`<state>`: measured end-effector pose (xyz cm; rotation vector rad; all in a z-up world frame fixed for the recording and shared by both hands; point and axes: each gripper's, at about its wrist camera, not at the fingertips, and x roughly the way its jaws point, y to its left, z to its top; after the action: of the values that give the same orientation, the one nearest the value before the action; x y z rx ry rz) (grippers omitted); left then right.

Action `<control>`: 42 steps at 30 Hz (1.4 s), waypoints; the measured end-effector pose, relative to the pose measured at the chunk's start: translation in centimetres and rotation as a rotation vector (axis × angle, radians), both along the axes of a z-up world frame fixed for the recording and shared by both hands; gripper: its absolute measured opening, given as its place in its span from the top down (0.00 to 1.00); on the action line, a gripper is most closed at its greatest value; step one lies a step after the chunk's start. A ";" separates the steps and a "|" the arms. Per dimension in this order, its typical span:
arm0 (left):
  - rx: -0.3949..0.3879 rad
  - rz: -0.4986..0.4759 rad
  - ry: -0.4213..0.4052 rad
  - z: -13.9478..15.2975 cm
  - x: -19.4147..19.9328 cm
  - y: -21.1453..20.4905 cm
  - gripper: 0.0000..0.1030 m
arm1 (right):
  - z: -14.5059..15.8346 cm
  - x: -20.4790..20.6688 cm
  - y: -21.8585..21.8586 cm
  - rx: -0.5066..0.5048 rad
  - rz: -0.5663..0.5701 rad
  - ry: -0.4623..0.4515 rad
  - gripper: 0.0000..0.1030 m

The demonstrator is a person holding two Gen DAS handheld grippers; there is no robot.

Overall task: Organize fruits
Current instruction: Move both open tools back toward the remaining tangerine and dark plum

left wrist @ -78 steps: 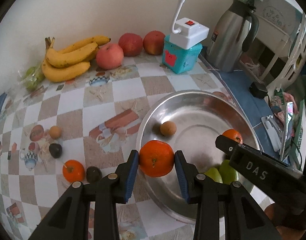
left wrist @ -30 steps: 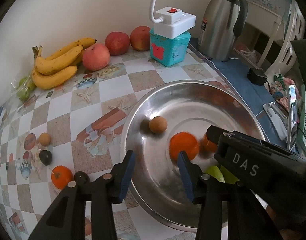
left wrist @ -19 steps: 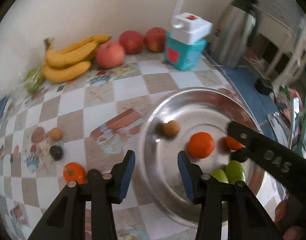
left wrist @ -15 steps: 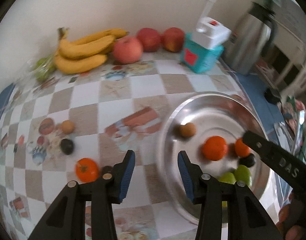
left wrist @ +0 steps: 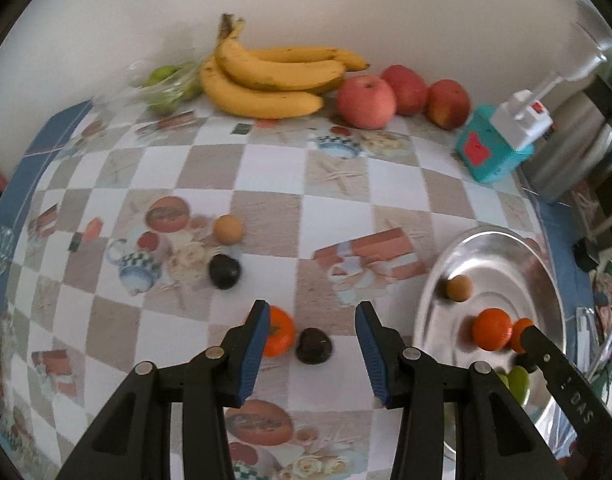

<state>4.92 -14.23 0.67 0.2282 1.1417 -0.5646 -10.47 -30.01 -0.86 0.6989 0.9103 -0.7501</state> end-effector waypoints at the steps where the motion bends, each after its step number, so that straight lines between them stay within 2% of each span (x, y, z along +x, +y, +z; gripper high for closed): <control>1: -0.003 0.011 0.005 0.0 0.2 0.3 0.53 | 0.0 0.2 0.2 -0.001 0.007 0.002 0.54; 7: -0.001 0.044 0.019 0.1 0.8 1.0 0.53 | 0.4 1.2 1.5 -0.011 0.058 0.009 0.54; 14: 0.018 0.063 0.038 -0.3 1.1 1.3 0.53 | 0.2 1.5 1.7 -0.010 0.068 0.027 0.54; 15: 0.023 0.065 0.040 -0.4 1.1 1.4 0.47 | 0.2 1.5 1.7 -0.011 0.070 0.029 0.54; 17: 0.034 0.075 0.047 -0.6 1.2 1.5 0.35 | 0.1 1.6 1.7 -0.014 0.076 0.037 0.38; 19: 0.039 0.087 0.052 -0.7 1.3 1.7 0.33 | 0.0 1.7 1.8 -0.016 0.081 0.038 0.35; 21: 0.052 0.101 0.054 -0.9 1.5 1.9 0.21 | 0.0 1.8 1.8 -0.017 0.087 0.041 0.34; 23: 0.063 0.108 0.057 -1.1 1.7 2.2 0.16 | -0.1 1.9 1.9 -0.025 0.094 0.049 0.24; 25: 0.067 0.117 0.066 -1.3 1.9 2.5 0.13 | -0.1 2.0 2.0 -0.034 0.098 0.056 0.21; 27: 0.075 0.125 0.063 -1.4 2.1 2.7 0.01 | -0.2 2.0 2.1 -0.036 0.102 0.056 0.21; 32: 0.099 0.133 0.029 -1.2 2.1 3.3 0.00 | -0.4 2.1 2.2 -0.052 0.112 0.058 0.09; 42: 0.099 0.153 0.039 -1.0 2.5 4.7 0.00 | -0.3 2.3 2.7 -0.072 0.121 0.064 0.09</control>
<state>7.43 -9.58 -0.36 0.2136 1.2146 -0.3789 -8.18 -27.28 -1.21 0.5546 0.9705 -0.6975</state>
